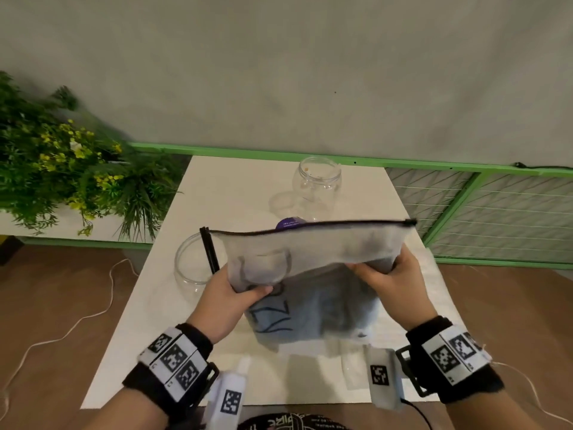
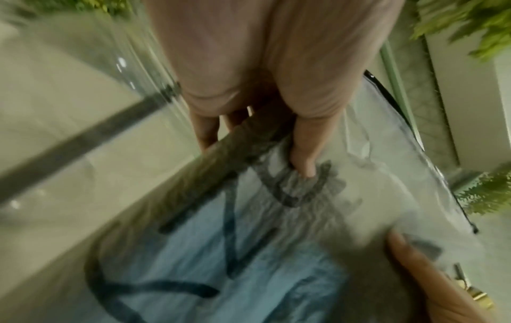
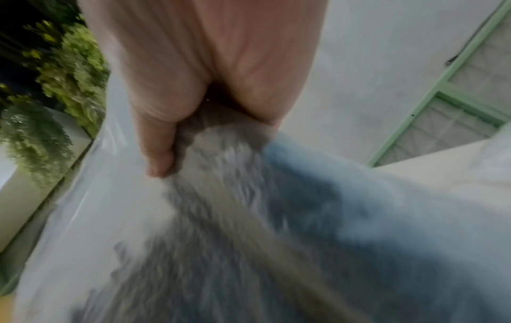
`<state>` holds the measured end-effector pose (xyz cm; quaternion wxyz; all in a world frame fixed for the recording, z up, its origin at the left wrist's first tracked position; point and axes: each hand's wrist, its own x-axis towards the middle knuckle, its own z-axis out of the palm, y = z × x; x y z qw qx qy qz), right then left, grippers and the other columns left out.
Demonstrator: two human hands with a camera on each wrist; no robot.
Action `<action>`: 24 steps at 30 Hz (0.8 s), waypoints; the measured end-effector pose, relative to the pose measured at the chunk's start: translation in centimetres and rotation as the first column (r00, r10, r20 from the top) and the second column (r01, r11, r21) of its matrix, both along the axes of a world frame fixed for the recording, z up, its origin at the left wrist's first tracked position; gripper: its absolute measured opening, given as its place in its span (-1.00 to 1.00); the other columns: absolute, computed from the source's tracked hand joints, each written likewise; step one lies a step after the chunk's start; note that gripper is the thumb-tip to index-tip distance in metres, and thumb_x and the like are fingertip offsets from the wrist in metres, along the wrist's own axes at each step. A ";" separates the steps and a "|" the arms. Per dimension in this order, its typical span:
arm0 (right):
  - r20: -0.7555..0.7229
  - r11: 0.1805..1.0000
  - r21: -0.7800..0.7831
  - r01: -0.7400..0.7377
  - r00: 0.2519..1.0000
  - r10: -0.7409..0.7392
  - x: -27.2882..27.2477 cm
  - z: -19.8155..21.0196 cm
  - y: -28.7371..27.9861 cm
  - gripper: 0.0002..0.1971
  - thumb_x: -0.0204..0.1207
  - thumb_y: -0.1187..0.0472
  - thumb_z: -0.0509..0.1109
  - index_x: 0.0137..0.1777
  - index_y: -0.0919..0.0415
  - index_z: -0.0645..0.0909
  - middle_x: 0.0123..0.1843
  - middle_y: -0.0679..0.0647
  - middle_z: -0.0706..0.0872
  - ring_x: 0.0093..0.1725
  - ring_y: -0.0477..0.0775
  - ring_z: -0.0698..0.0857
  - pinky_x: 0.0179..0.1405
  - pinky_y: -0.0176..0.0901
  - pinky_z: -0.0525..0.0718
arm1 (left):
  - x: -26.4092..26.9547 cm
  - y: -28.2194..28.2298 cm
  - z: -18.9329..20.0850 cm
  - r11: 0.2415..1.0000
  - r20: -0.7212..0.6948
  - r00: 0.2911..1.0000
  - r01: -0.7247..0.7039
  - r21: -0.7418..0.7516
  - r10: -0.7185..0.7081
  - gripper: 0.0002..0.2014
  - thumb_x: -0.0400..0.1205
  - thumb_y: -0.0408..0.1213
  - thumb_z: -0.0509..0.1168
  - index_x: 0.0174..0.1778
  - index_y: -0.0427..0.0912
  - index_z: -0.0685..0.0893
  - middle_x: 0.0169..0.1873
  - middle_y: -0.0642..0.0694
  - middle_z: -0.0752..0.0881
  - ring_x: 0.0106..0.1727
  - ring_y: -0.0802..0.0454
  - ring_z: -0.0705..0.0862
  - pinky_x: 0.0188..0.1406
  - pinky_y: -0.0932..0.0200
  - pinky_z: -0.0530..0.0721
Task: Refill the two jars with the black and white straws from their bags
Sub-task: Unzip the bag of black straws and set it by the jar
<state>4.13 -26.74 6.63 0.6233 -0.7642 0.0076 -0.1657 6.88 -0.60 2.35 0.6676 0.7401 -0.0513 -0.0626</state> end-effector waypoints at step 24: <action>-0.048 0.955 0.293 -0.039 0.997 0.056 2.0 0.4 7.7 -0.80 0.43 0.19 0.50 -0.02 0.28 0.65 -0.05 0.20 0.73 0.01 0.15 0.66 0.13 0.08 0.58 | 1.3 9.2 1.3 0.985 0.135 0.984 -0.131 0.116 0.115 -0.63 0.42 -0.26 0.52 0.12 -0.08 0.60 -0.05 0.08 0.76 -0.02 0.22 0.73 -0.03 0.28 0.69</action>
